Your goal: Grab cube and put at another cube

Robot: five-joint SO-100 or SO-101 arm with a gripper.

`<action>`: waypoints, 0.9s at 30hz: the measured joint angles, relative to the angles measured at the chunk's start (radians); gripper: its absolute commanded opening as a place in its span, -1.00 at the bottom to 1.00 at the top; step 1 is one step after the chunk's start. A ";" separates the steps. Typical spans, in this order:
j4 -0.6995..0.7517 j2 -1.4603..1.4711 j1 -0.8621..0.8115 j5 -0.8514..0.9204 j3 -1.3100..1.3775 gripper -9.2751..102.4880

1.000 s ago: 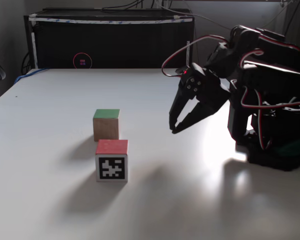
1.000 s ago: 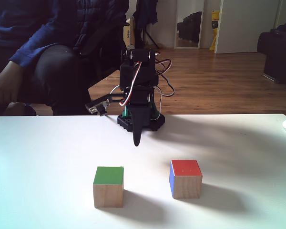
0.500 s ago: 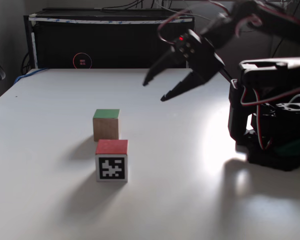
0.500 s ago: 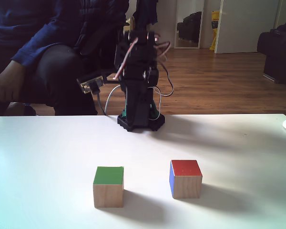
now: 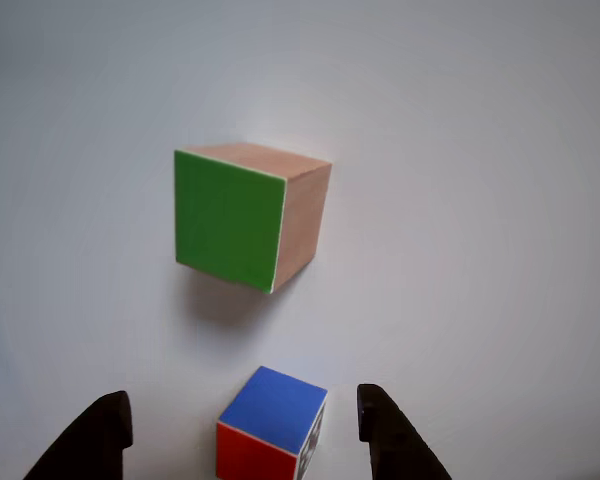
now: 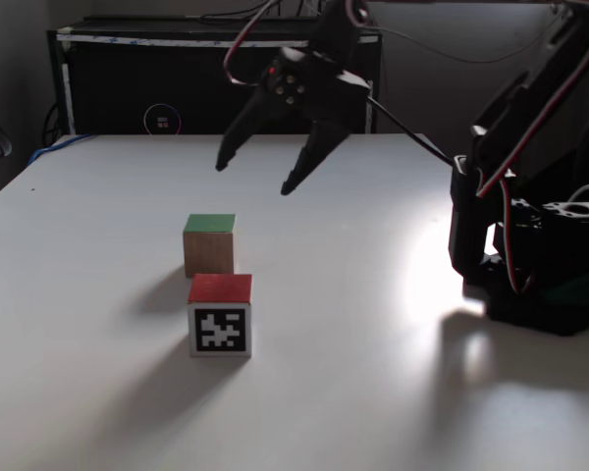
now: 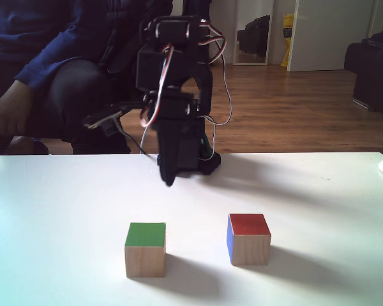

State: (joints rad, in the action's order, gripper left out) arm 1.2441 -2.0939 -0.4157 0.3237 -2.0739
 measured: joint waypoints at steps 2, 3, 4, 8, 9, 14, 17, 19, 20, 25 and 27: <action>0.011 0.063 -0.006 0.014 0.041 -0.14; 0.014 0.094 -0.006 0.017 0.069 -0.12; 0.023 0.126 -0.015 0.020 0.101 -0.11; 0.071 0.284 -0.055 0.023 0.242 -0.05; 0.074 0.324 -0.054 0.023 0.273 -0.04; 0.078 0.488 -0.075 0.014 0.390 -0.02; 0.083 0.537 -0.064 0.014 0.410 -0.01; 0.083 0.545 -0.067 0.014 0.411 -0.01; 0.083 0.549 -0.071 0.014 0.416 -0.01; 0.083 0.581 -0.051 0.003 0.419 -0.01; 0.083 0.604 -0.044 -0.003 0.420 -0.01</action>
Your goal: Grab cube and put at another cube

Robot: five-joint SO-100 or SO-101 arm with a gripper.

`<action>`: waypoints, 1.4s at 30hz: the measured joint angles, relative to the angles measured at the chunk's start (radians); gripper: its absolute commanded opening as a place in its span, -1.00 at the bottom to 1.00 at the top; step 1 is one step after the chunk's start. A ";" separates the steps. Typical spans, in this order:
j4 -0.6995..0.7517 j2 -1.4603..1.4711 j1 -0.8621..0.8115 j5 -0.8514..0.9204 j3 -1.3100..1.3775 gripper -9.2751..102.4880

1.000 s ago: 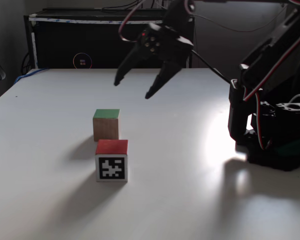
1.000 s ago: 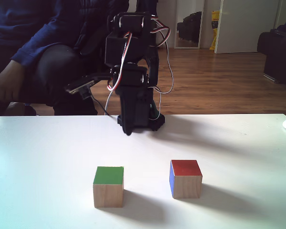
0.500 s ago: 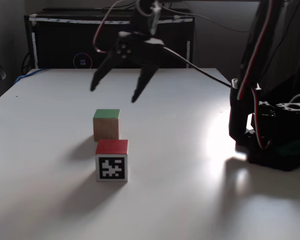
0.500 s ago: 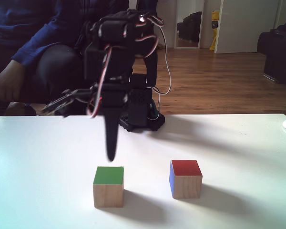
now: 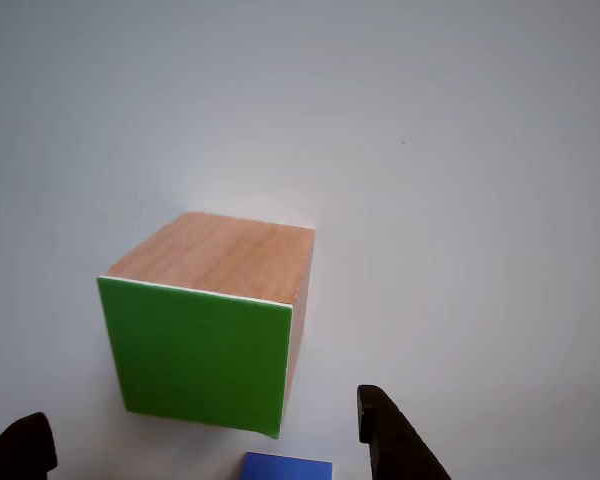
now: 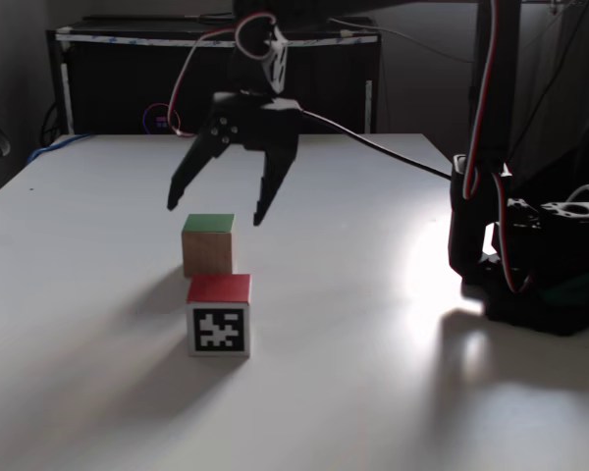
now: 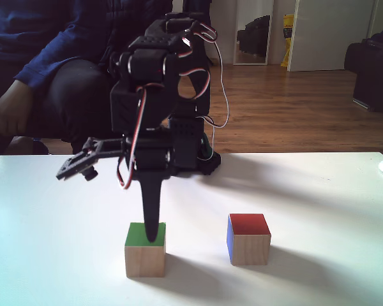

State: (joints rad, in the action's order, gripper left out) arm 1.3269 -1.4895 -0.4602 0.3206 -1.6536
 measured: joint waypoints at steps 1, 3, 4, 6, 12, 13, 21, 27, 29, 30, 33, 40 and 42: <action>-0.002 0.014 0.000 -0.002 0.006 -0.01; -0.009 0.049 -0.003 -0.008 0.017 -0.01; -0.014 0.066 -0.005 -0.011 0.025 -0.01; -0.018 0.106 -0.006 -0.017 0.049 -0.01; -0.018 0.199 -0.006 -0.028 0.114 -0.02; -0.018 0.206 -0.006 -0.029 0.118 -0.03; -0.020 0.213 -0.002 -0.043 0.123 -0.09; -0.032 0.224 0.012 -0.046 0.124 -0.15; -0.038 0.229 0.011 -0.046 0.124 -0.19; -0.040 0.230 0.009 -0.046 0.124 -0.22; -0.038 0.236 0.006 -0.049 0.135 -0.28; -0.037 0.245 0.008 -0.055 0.147 -0.38; -0.037 0.244 0.008 -0.055 0.150 -0.45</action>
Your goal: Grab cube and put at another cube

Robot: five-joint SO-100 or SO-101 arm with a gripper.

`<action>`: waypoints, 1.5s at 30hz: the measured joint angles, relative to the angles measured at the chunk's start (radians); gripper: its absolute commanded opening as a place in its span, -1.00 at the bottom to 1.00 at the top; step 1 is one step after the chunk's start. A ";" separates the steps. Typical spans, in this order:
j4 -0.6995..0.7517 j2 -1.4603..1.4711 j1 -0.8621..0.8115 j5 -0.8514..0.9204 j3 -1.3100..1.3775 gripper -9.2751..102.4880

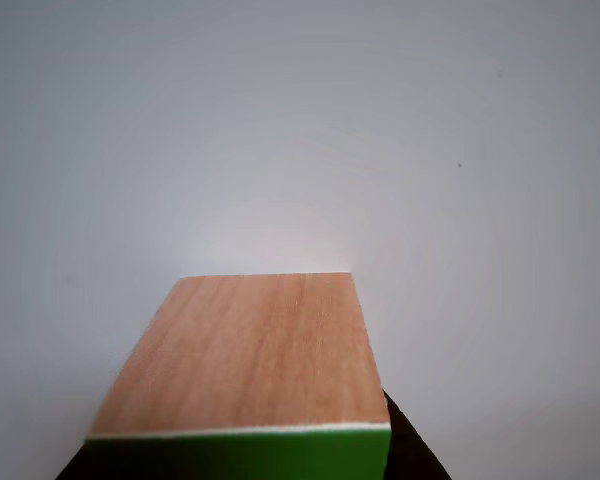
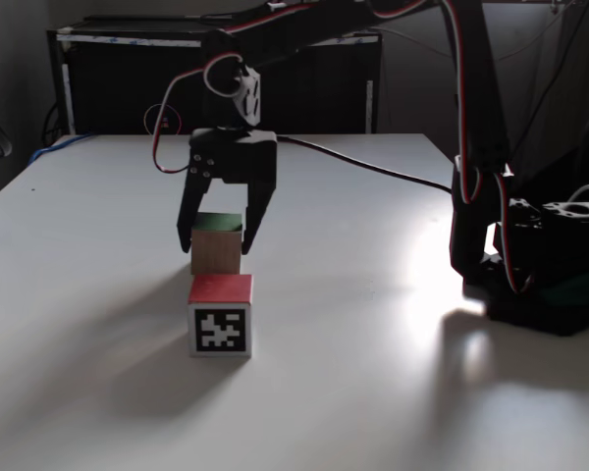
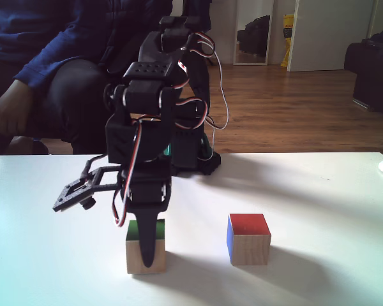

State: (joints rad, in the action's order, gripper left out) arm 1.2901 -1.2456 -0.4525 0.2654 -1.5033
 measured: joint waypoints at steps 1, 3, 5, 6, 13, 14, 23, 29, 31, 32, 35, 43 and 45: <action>0.000 0.000 0.000 0.000 0.003 -0.48; 0.000 0.000 0.000 0.000 0.005 -0.52; 0.000 0.000 0.000 -0.006 0.005 -0.53; 0.000 0.000 0.000 -0.009 0.005 -0.53; 0.035 -0.104 0.048 -0.049 -0.032 -0.50; 0.038 -0.144 0.066 -0.058 -0.057 -0.51; 0.061 -0.558 0.293 -0.176 -0.276 -0.51; 0.094 -0.638 0.422 -0.259 -0.305 -0.51; 0.094 -0.638 0.459 -0.285 -0.305 -0.51; 0.101 -0.632 0.476 -0.296 -0.305 -0.50; 0.135 -0.580 0.526 -0.325 -0.278 -0.50; 0.161 -0.474 0.577 -0.364 -0.169 -0.49; 0.167 -0.446 0.580 -0.365 -0.141 -0.48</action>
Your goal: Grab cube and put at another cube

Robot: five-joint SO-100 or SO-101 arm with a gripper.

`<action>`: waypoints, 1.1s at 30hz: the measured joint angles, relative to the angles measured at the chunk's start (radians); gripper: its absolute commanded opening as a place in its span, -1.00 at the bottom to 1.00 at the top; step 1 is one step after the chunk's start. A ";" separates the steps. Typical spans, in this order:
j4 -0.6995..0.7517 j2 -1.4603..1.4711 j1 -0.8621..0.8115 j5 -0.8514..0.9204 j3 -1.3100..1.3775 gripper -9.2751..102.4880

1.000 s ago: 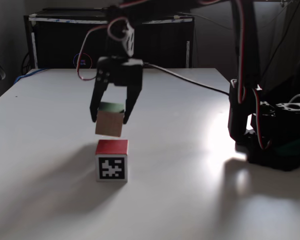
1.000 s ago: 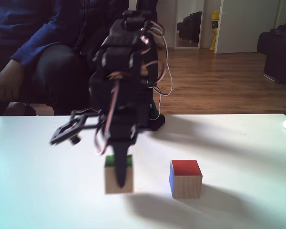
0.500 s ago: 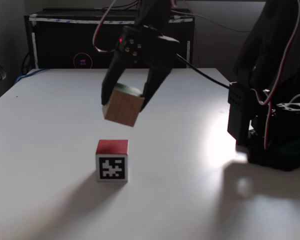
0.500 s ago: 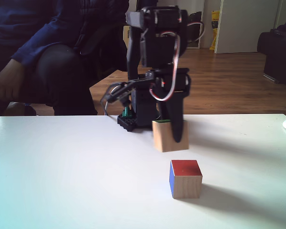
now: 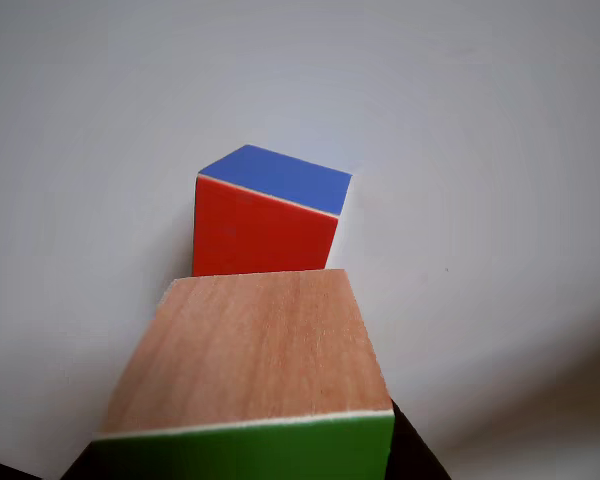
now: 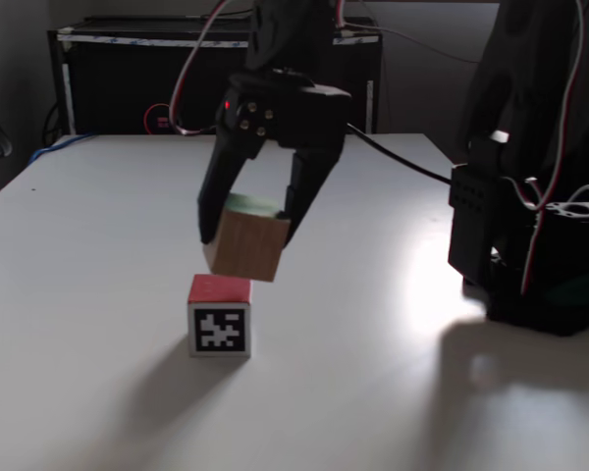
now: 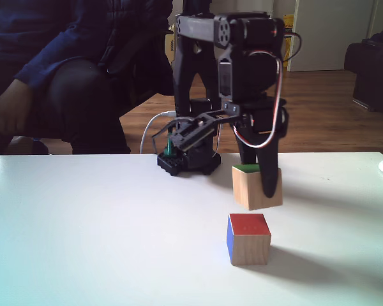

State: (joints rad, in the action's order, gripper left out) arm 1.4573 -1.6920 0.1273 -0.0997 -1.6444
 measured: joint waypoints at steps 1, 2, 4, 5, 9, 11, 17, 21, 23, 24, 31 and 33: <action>0.002 0.014 0.000 0.000 0.014 -0.48; 0.002 0.031 -0.003 0.000 0.026 -0.48; 0.009 0.055 -0.009 0.000 0.041 -0.48; 0.009 0.067 -0.014 0.000 0.046 -0.48; 0.009 0.104 -0.037 0.000 0.069 -0.48; 0.009 0.115 -0.046 0.003 0.077 -0.48; 0.009 0.137 -0.052 0.012 0.107 -0.47; 0.009 0.152 -0.054 0.012 0.109 -0.45; 0.009 0.164 -0.054 0.012 0.110 -0.43; 0.009 0.170 -0.054 0.012 0.110 -0.43; 0.025 0.195 -0.054 0.012 0.132 -0.28; 0.041 0.210 -0.054 0.011 0.149 -0.23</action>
State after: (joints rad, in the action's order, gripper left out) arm 1.4987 -1.4818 0.0736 -0.0890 -1.4956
